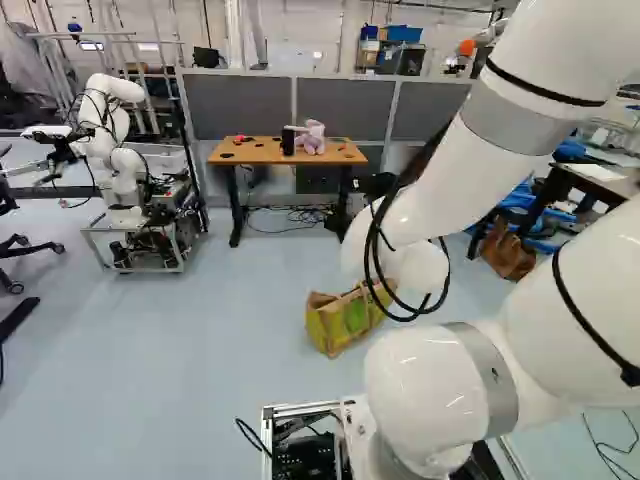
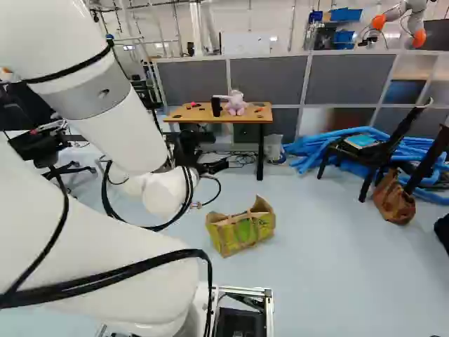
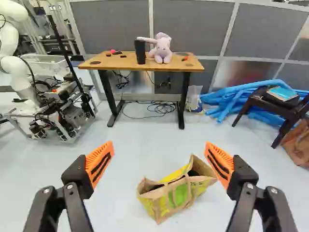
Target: Pick up the bag on the ground and place it on the table
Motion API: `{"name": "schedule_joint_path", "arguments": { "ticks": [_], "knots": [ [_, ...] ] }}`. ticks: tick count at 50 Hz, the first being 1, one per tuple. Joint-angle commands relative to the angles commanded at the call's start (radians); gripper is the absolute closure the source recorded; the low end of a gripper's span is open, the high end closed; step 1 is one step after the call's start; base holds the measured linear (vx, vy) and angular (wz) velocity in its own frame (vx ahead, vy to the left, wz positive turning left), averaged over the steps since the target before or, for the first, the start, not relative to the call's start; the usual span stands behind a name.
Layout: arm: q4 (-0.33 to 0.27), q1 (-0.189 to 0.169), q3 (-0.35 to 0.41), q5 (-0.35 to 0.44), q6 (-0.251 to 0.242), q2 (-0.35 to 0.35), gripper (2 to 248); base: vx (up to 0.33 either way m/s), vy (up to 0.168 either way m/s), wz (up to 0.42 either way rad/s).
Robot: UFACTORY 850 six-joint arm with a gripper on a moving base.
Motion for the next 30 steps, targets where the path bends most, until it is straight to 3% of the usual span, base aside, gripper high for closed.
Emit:
{"name": "schedule_joint_path", "arguments": {
  "ticks": [12,30],
  "knots": [
    [0.0,0.0,0.0,0.0,0.0,0.0,3,0.019,-0.01,-0.046],
    [0.0,0.0,0.0,0.0,0.0,0.0,3,0.127,0.001,-0.01]
  ]
}}
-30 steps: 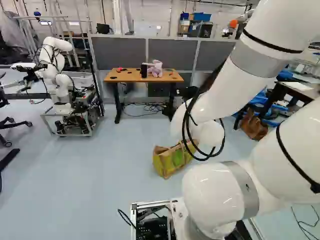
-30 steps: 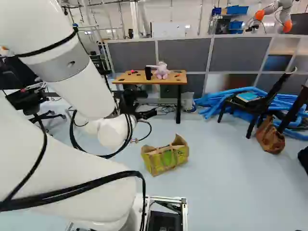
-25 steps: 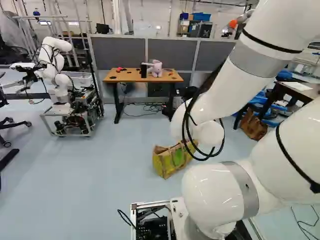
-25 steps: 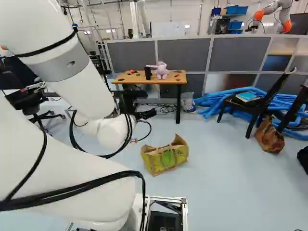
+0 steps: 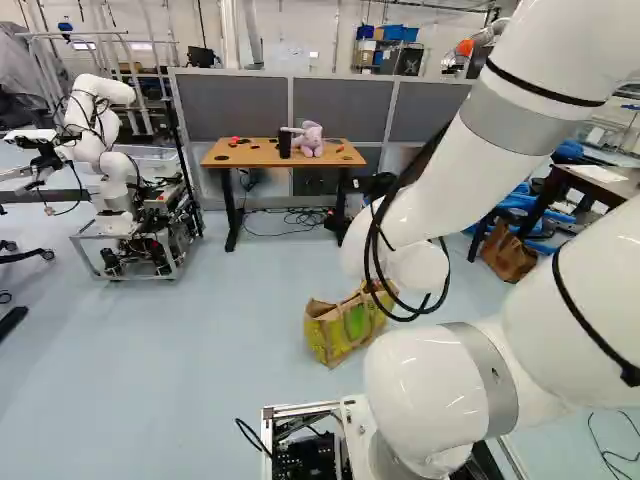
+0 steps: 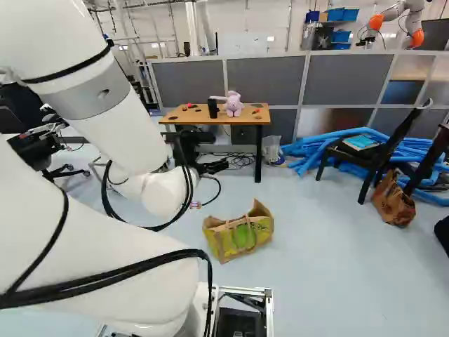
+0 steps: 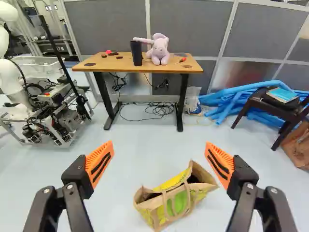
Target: Pick up the bag on the ground and place it on the table
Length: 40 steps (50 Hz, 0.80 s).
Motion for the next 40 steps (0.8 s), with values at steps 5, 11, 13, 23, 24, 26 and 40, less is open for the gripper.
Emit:
{"name": "schedule_joint_path", "arguments": {
  "ticks": [5,11,13,23,24,26,40],
  "knots": [
    [0.0,0.0,0.0,0.0,0.0,0.0,3,0.145,0.0,-0.011],
    [0.0,0.0,0.0,0.0,0.0,0.0,3,0.146,0.001,-0.013],
    [0.0,0.0,0.0,0.0,0.0,0.0,3,0.158,0.003,-0.012],
    [0.0,0.0,0.0,0.0,0.0,0.0,3,0.148,0.001,-0.012],
    [0.0,0.0,0.0,0.0,0.0,0.0,3,0.163,-0.001,-0.019],
    [0.0,0.0,0.0,0.0,0.0,0.0,3,0.148,-0.002,-0.013],
    [0.0,0.0,0.0,0.0,0.0,0.0,3,0.093,0.001,-0.009]
  ]
}}
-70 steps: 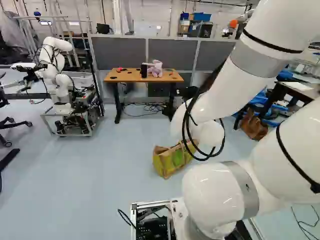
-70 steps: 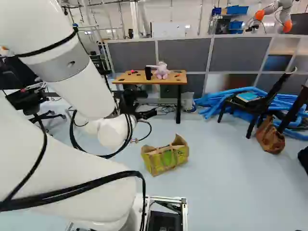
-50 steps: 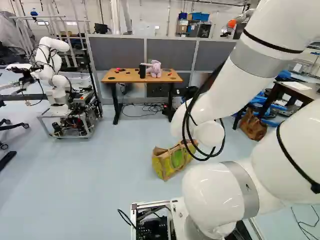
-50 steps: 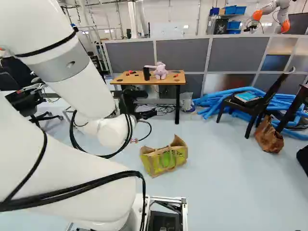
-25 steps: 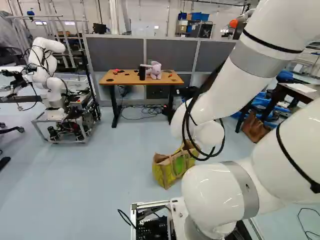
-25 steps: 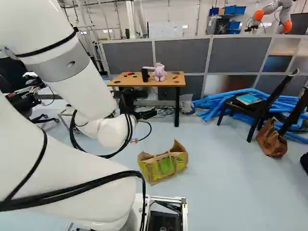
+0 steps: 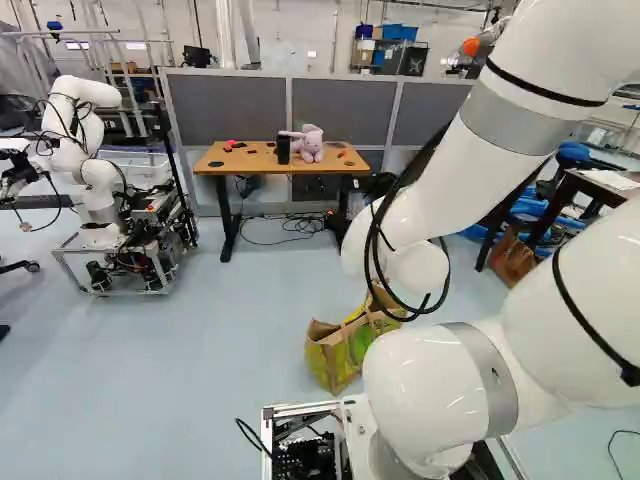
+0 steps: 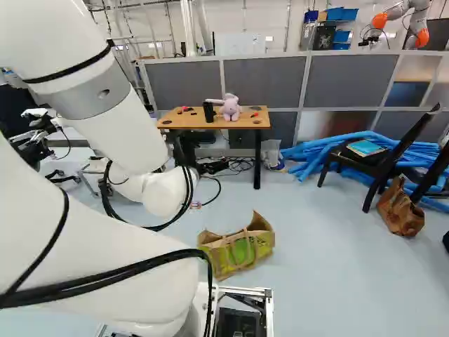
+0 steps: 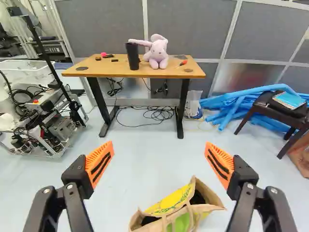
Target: Pick up the bag on the ground and place it on the table
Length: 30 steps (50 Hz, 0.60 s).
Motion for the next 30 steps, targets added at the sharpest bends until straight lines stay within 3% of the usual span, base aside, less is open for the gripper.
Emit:
{"name": "schedule_joint_path", "arguments": {
  "ticks": [19,30],
  "knots": [
    [0.0,0.0,-0.007,-0.001,0.0,-0.008,3,0.008,0.0,0.0],
    [0.006,-0.003,-0.043,-0.038,0.0,-0.051,3,0.0,0.0,0.0]
  ]
}}
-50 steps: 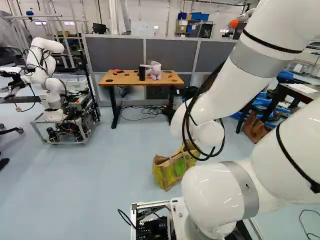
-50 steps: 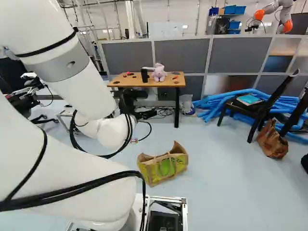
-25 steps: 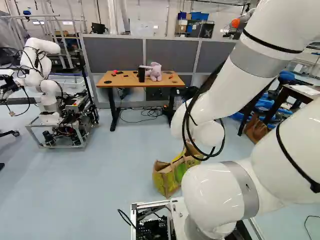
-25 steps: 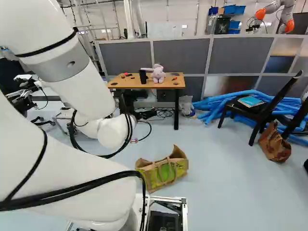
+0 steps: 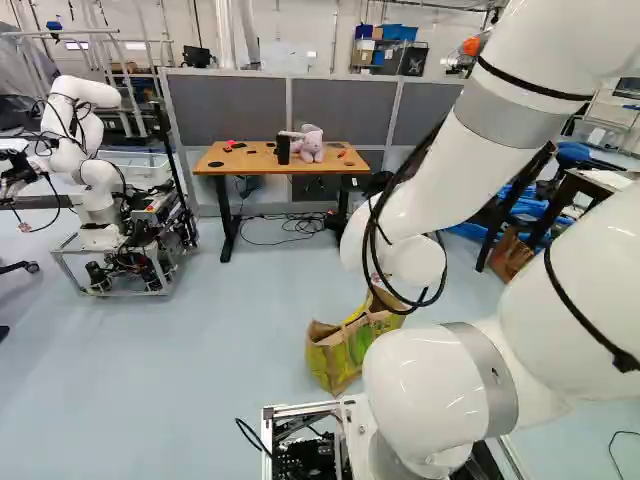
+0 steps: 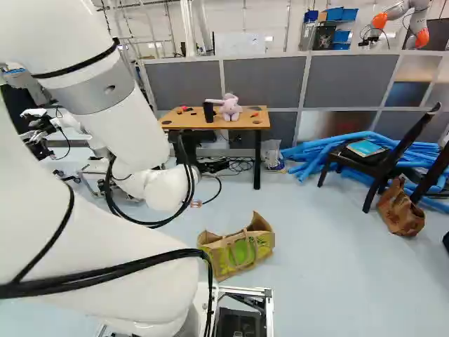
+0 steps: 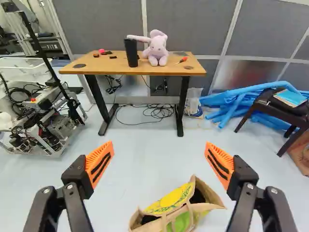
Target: Pick up the bag on the ground and place it on the table
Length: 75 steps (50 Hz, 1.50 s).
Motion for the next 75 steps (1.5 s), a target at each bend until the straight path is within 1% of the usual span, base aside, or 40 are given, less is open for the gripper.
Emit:
{"name": "schedule_joint_path", "arguments": {
  "ticks": [30,57,75],
  "knots": [
    [0.037,-0.018,-0.162,-0.149,0.0,-0.174,3,0.0,0.0,0.0],
    [0.087,-0.024,-0.306,-0.343,0.0,-0.315,3,0.0,0.0,0.0],
    [0.125,-0.022,-0.419,-0.483,0.0,-0.457,3,0.0,0.0,0.0]
  ]
}}
